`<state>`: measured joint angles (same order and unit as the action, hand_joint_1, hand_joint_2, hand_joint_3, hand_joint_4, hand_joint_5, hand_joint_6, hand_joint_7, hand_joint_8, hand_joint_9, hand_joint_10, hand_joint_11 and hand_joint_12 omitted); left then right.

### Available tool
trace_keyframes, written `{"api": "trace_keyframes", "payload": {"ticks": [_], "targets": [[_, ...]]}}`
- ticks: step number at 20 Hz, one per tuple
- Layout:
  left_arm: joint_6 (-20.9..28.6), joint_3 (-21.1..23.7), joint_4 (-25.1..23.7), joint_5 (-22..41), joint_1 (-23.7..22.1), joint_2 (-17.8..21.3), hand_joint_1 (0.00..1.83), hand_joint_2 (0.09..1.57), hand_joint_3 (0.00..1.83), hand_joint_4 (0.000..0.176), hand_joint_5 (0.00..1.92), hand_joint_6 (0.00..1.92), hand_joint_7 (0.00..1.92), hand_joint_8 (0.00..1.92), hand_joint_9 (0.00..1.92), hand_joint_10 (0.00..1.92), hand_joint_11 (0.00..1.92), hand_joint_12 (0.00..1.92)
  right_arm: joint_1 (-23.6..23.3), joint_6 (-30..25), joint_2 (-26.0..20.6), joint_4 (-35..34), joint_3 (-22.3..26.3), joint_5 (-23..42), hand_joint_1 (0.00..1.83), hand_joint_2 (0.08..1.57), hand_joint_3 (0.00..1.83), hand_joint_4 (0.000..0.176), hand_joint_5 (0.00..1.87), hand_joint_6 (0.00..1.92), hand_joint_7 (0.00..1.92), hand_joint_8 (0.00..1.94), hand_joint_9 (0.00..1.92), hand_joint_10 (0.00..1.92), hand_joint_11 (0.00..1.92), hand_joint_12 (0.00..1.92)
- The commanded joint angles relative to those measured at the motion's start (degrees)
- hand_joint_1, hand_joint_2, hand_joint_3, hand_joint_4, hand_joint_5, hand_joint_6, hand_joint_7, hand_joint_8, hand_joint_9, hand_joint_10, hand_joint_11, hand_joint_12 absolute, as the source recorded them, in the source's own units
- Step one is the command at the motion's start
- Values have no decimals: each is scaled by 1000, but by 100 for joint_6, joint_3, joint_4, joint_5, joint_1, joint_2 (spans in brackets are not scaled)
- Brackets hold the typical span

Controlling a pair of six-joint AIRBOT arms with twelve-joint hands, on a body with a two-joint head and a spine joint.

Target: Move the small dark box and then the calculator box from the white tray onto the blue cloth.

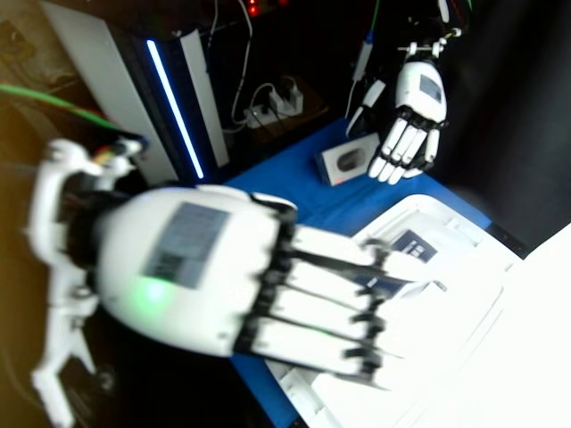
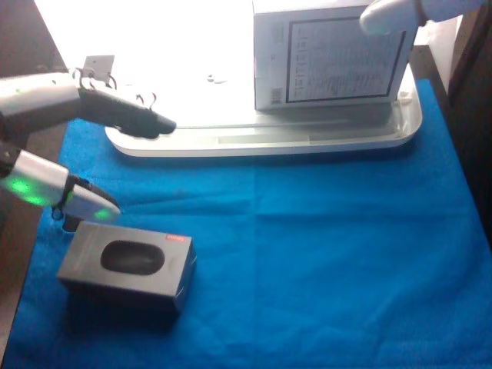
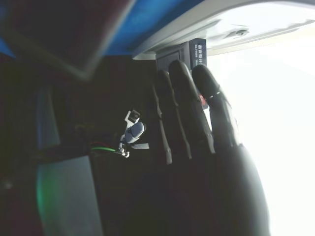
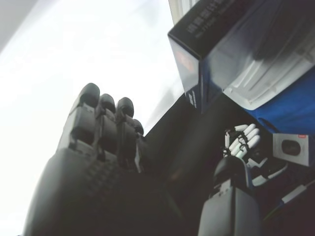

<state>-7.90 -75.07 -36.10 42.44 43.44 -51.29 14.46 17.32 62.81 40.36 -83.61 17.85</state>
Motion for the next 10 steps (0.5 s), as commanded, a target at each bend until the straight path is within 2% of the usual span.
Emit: {"api": "trace_keyframes", "payload": {"ticks": [1, 2, 3, 4, 5, 6, 7, 8, 9, 10], "targets": [[121, -38, 297, 535, -126, -38, 944, 932, 2, 81, 467, 0, 525, 0, 517, 0, 11, 1263, -90, -8, 63, -168, -64, 491, 510, 833, 0, 122, 30, 0, 204, 1, 147, 7, 0, 240], [119, -77, 299, 533, -213, -57, 934, 931, 1, 94, 446, 0, 508, 0, 493, 0, 1, 1273, -90, -8, 145, -168, -154, 490, 499, 794, 0, 143, 49, 1, 230, 2, 172, 6, 0, 338], [103, -114, 313, 545, -326, -68, 953, 931, 0, 78, 453, 3, 518, 4, 501, 5, 0, 1318, -91, -9, 226, -169, -244, 489, 502, 780, 0, 155, 51, 0, 242, 2, 182, 5, 0, 393], [60, -140, 334, 556, -458, -70, 951, 940, 3, 64, 461, 5, 535, 8, 521, 14, 0, 1348, -91, -12, 270, -169, -330, 488, 486, 754, 0, 171, 53, 0, 254, 2, 179, 1, 0, 346], [-10, -154, 366, 570, -580, -68, 893, 954, 5, 99, 435, 0, 524, 2, 504, 7, 0, 1296, -91, -21, 283, -170, -391, 487, 501, 710, 2, 173, 70, 2, 267, 2, 202, 2, 0, 495], [-54, -166, 387, 593, -699, -62, 807, 944, 1, 109, 408, 0, 501, 1, 475, 3, 0, 1191, -91, -45, 283, -171, -446, 487, 551, 695, 0, 154, 76, 1, 267, 2, 202, 2, 0, 663], [-98, -183, 419, 626, -811, -54, 785, 950, 3, 107, 399, 0, 487, 0, 470, 2, 0, 1169, -90, -89, 292, -172, -510, 479, 602, 697, 0, 151, 66, 2, 246, 3, 201, 1, 0, 780], [-153, -196, 461, 652, -898, -49, 787, 963, 5, 95, 390, 0, 479, 0, 465, 0, 0, 1189, -89, -95, 326, -172, -558, 425, 611, 706, 2, 137, 64, 1, 257, 6, 219, 6, 0, 844], [-202, -210, 502, 674, -986, -42, 802, 987, 13, 115, 387, 0, 457, 0, 454, 0, 0, 1194, -86, -95, 362, -171, -609, 366, 634, 704, 1, 145, 76, 3, 259, 4, 199, 7, 0, 726], [-246, -225, 572, 713, -1045, -41, 795, 1011, 11, 118, 369, 0, 459, 2, 471, 10, 0, 1213, -79, -95, 394, -170, -657, 325, 649, 703, 0, 137, 87, 4, 248, 5, 198, 5, 0, 505]]}}
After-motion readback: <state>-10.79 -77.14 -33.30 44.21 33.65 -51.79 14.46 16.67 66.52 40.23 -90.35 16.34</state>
